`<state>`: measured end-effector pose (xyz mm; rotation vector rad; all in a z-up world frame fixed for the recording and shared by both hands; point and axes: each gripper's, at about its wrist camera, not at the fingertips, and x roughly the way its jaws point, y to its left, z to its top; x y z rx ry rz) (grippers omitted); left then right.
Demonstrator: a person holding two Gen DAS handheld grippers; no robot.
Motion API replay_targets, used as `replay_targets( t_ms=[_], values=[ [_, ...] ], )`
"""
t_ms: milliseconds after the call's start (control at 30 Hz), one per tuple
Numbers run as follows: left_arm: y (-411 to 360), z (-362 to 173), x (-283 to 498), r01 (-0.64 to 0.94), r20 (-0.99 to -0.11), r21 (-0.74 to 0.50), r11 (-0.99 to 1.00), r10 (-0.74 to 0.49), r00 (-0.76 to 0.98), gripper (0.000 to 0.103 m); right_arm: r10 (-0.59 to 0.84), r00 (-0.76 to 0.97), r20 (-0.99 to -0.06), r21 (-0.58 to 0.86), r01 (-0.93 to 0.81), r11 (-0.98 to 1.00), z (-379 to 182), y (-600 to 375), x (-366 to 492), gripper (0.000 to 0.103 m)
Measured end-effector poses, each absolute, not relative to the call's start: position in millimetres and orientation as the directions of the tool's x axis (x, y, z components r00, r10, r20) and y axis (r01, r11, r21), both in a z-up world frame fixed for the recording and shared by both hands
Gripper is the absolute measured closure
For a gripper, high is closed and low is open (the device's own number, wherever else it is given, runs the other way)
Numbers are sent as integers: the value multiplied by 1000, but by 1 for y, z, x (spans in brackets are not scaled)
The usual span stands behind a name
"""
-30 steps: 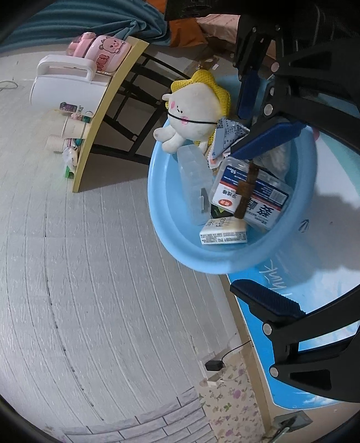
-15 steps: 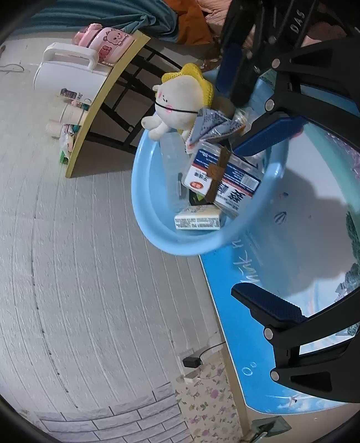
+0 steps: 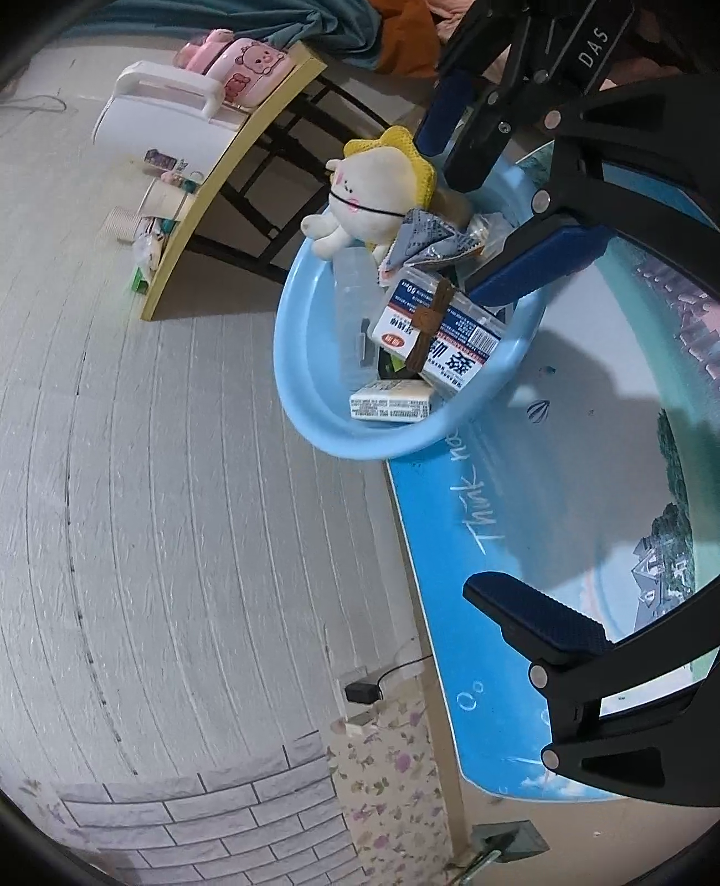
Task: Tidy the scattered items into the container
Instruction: 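Withdraw both open tools away from the basin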
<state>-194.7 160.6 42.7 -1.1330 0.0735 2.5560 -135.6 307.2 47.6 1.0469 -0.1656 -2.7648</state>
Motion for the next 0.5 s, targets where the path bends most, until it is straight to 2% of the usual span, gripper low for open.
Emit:
replay_targets(
  t_ms=[233,400,467,500],
  values=[
    [163,49,-196,-288,-724,0,-958,199,-660,5,-186,-753,-631,141,125,-982,50,309,-141,48],
    [161,52,-195,-298,-721,-29,-954,227,-654,5,-192,-737,-648,174,102,-980,49,315,-148,46],
    [160,51,-195,-293,-722,-31,-956,224,-654,5,-165,-740,-653,151,86,-985,49,315,-150,41],
    [159,51,-194,-290,-721,-32,-956,223,-656,5,-159,-736,-658,149,80,-986,48,315,-152,29]
  ],
)
